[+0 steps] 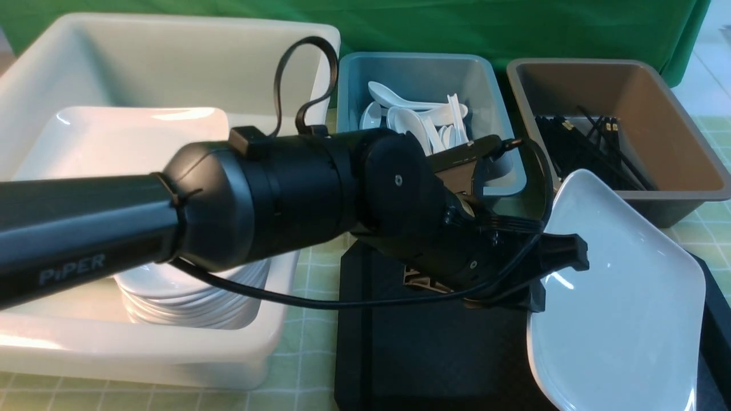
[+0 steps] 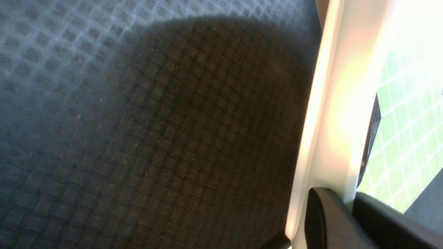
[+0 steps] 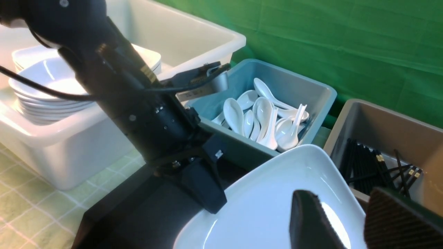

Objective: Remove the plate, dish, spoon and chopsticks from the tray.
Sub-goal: Use the left arm to put the plate into the large storage box on the left

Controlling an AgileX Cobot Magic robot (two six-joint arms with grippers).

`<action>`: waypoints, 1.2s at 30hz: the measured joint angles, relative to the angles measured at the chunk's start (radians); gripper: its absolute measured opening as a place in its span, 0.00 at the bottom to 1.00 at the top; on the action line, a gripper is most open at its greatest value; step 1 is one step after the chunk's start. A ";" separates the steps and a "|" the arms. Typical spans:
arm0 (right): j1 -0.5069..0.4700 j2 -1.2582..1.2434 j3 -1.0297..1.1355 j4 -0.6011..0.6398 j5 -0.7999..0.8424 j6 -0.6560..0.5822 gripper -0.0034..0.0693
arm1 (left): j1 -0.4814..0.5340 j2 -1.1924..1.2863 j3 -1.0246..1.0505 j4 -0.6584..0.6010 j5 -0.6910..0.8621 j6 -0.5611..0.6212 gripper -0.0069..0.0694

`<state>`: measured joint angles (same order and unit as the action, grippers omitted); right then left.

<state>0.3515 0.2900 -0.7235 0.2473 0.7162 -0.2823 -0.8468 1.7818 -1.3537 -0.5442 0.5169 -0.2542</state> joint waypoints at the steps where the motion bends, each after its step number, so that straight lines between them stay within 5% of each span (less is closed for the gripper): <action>1: 0.000 0.000 0.000 0.000 0.000 0.000 0.38 | 0.000 0.000 0.000 0.000 0.000 0.000 0.11; 36: 0.000 0.000 0.000 0.000 0.002 0.000 0.38 | 0.003 -0.018 0.026 0.027 -0.073 -0.067 0.11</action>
<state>0.3515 0.2900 -0.7235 0.2473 0.7179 -0.2823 -0.8435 1.7635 -1.3273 -0.5172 0.4441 -0.3207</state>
